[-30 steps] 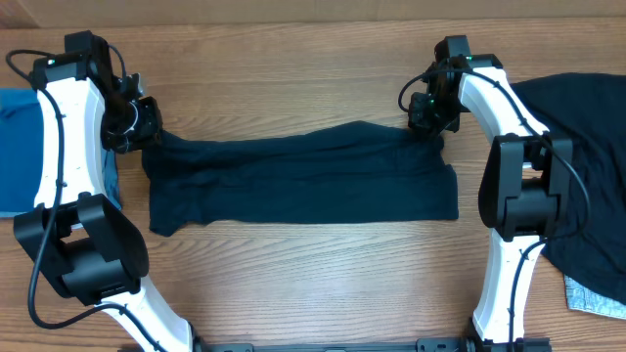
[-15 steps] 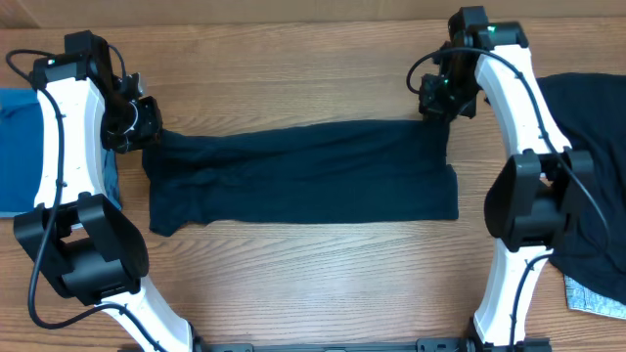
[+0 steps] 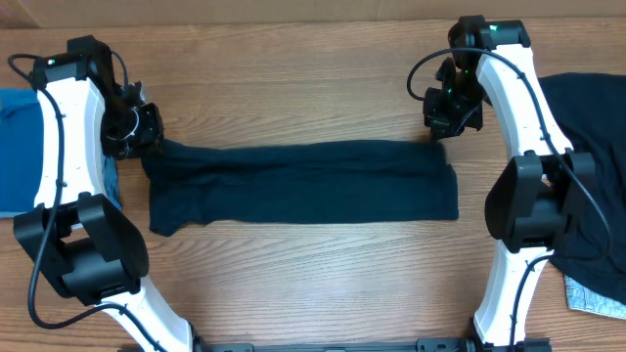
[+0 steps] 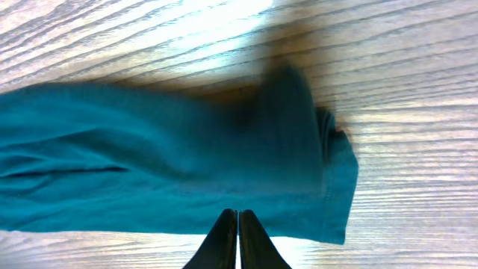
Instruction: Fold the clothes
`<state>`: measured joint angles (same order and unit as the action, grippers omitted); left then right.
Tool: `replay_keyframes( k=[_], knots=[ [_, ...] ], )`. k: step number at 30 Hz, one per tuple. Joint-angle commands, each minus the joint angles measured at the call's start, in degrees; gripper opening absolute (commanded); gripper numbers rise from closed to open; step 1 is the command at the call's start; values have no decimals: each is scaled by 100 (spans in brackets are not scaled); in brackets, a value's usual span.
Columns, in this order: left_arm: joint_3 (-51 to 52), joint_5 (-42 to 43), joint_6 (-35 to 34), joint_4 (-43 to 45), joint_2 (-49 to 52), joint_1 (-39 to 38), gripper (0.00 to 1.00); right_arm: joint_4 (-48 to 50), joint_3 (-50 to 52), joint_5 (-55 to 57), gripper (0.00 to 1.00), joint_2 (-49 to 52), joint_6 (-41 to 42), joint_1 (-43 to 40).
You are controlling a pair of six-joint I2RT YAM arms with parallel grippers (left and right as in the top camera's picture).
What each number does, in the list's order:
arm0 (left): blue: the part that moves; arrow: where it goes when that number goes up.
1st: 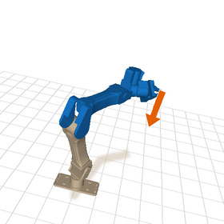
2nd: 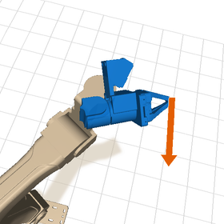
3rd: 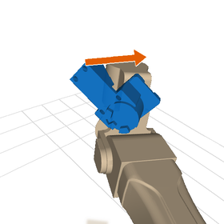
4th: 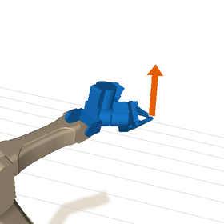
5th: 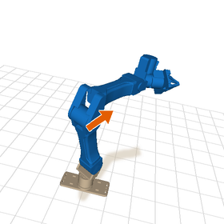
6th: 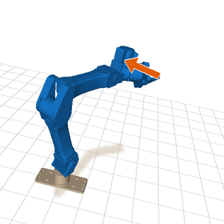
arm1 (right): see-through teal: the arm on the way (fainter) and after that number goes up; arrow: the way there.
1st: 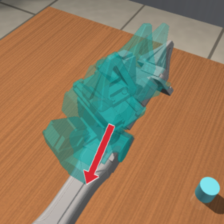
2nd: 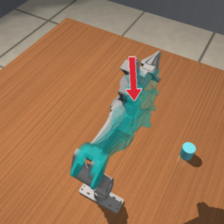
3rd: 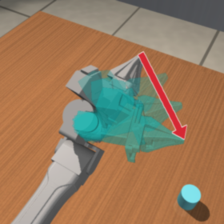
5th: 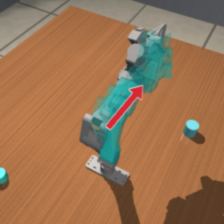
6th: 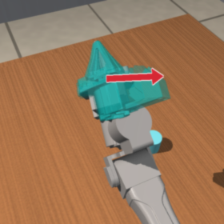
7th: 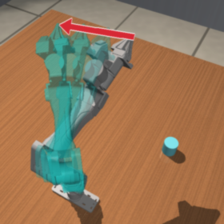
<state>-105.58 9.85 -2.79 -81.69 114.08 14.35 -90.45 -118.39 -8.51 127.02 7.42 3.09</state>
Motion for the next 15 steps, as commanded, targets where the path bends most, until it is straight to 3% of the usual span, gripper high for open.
replay_keyframes(
  k=[1,7,11,15],
  knots=[
    [-22,-70,140,-122,4,-11,10,-79,-83,203,9,-164,-13,17],
    [-22,-560,42,-120,4,-11,9,-140,-83,358,15,-164,-15,15],
    [-22,-544,42,-79,4,-11,9,374,-83,356,24,-127,-15,17],
    [-22,-538,42,-79,4,-13,9,767,-83,354,25,258,-33,17]
  ],
)
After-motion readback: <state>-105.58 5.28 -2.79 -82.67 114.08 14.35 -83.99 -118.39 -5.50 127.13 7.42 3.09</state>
